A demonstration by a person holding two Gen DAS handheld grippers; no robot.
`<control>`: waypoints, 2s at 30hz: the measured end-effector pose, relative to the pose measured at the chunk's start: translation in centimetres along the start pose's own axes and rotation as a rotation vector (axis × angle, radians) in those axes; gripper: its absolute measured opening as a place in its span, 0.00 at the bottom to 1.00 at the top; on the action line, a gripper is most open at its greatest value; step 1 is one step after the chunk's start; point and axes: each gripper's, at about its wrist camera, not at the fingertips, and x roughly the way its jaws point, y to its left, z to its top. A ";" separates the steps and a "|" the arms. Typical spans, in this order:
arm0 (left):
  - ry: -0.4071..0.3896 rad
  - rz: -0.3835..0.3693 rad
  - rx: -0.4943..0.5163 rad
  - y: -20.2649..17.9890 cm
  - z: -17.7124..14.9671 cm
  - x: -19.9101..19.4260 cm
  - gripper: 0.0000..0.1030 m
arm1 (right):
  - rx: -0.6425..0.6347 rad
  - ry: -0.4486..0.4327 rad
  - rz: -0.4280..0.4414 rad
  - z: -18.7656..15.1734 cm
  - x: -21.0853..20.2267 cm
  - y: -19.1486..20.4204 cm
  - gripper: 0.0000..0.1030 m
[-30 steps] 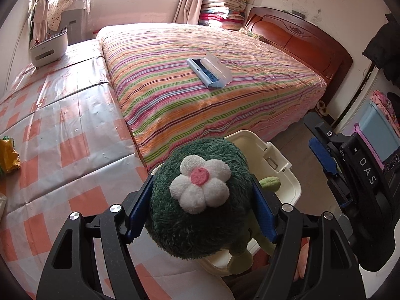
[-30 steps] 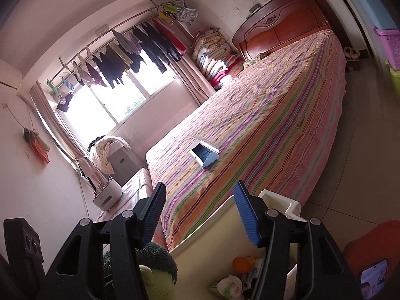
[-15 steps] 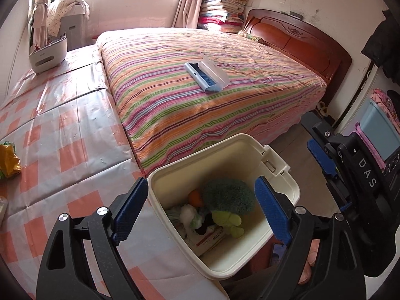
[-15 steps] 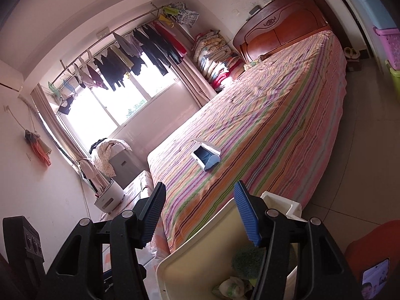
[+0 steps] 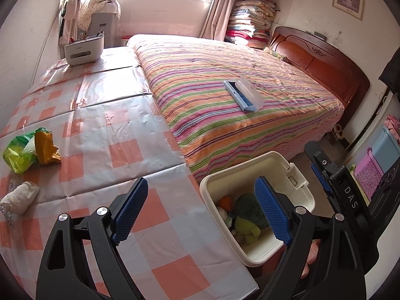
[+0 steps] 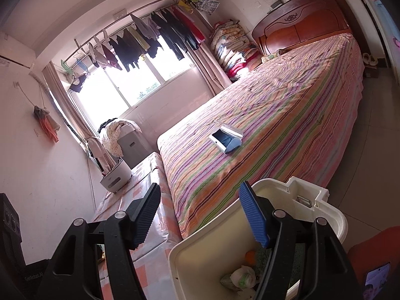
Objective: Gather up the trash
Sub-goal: 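Move both tools back toward the white cloth and blister pack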
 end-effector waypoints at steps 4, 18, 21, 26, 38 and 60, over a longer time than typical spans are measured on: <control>-0.012 0.036 -0.026 2.1 0.0 -1.1 0.84 | -0.028 0.028 0.014 -0.8 0.7 1.5 0.62; -0.013 0.090 -0.118 7.7 -1.3 -2.8 0.84 | -0.089 0.113 0.057 -3.2 2.3 4.9 0.62; -0.015 0.113 -0.130 8.9 -1.5 -3.3 0.84 | -0.108 0.134 0.067 -3.8 2.8 5.7 0.62; -0.025 0.168 -0.170 12.5 -2.0 -5.1 0.84 | -0.152 0.180 0.092 -4.6 4.0 7.4 0.62; -0.032 0.374 -0.265 24.1 -2.9 -9.0 0.84 | -0.339 0.306 0.236 -7.9 7.5 15.1 0.62; 0.028 0.398 -0.359 30.4 -6.1 -9.1 0.84 | -0.582 0.636 0.547 -17.0 12.3 26.7 0.62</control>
